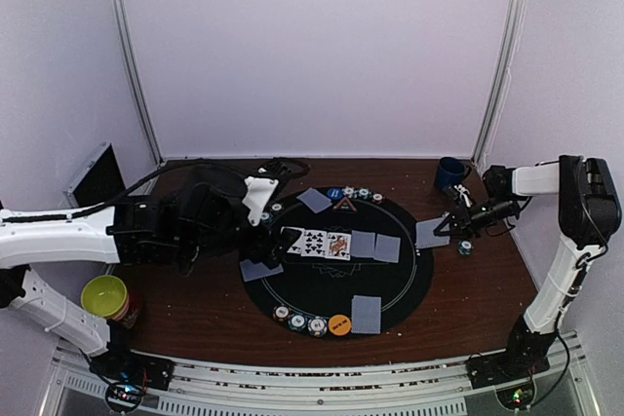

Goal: Distribute texas hold em gaming equipment
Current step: Place the poker card at the center of the board.

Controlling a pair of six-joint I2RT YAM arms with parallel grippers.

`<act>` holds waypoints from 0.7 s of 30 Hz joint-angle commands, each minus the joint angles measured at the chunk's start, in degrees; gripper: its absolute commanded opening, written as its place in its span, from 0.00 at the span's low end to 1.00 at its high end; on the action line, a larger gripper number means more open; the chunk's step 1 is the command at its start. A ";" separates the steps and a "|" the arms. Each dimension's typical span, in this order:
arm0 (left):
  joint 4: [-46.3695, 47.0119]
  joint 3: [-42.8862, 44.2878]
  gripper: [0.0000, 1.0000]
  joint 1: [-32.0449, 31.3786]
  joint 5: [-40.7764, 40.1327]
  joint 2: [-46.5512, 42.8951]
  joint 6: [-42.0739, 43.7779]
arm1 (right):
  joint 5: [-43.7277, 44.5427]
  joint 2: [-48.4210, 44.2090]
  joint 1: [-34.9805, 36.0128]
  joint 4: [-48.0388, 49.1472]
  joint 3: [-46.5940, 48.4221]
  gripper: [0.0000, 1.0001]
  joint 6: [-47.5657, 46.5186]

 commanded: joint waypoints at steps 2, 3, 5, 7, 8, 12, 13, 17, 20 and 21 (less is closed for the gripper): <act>-3.66 -5.81 0.98 0.13 -6.99 -8.50 -6.95 | 5.82 -0.52 0.09 5.18 -0.63 0.00 4.76; -3.53 -7.01 0.98 0.13 -7.26 -10.75 -7.27 | 5.81 0.15 0.09 5.02 -0.63 0.00 4.80; -3.41 -8.83 0.98 0.13 -7.91 -13.50 -7.99 | 5.90 1.96 0.17 4.38 -0.26 0.01 4.53; -3.45 -10.23 0.98 0.14 -8.17 -15.64 -8.44 | 6.16 3.55 0.18 3.33 0.18 0.03 4.03; -3.51 -10.80 0.98 0.13 -8.32 -16.44 -8.66 | 6.32 4.09 0.17 3.08 0.27 0.06 3.90; -3.67 -12.78 0.98 0.13 -8.78 -18.51 -9.28 | 9.19 3.58 0.18 3.67 0.29 0.24 4.39; -3.79 -12.93 0.98 0.13 -8.89 -18.59 -9.40 | 9.98 3.18 0.18 4.03 0.15 0.29 4.61; -3.89 -13.72 0.98 0.13 -8.88 -18.93 -10.15 | 12.71 1.78 0.18 4.53 -0.09 0.40 5.00; -3.63 -14.18 0.98 0.13 -8.86 -19.25 -10.26 | 14.52 1.30 0.18 4.39 -0.16 0.41 4.82; -3.57 -14.37 0.98 0.13 -8.94 -19.38 -10.31 | 15.16 0.99 0.17 4.39 -0.18 0.43 4.79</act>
